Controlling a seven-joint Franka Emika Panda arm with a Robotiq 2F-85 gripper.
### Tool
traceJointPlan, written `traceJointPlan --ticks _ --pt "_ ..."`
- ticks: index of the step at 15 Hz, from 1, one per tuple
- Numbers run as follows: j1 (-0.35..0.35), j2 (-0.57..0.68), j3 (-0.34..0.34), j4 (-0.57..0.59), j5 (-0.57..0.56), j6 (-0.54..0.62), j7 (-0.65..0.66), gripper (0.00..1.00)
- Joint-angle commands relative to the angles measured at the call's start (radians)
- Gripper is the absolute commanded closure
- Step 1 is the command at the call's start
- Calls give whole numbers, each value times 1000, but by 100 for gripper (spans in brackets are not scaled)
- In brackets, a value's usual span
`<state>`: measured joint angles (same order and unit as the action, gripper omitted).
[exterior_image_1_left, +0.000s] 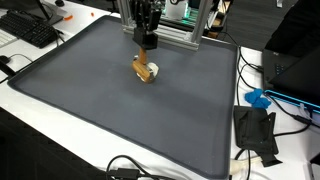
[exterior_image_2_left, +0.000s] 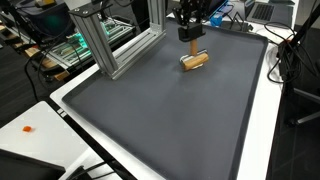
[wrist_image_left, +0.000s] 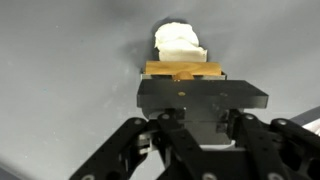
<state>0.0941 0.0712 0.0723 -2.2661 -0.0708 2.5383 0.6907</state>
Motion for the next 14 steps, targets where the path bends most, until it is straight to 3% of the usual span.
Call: traceJointPlan --ticks 1,14 --pt "15 26 16 -6 83 -96 -56 78" --pt "45 30 47 24 70 -238 -147 78"
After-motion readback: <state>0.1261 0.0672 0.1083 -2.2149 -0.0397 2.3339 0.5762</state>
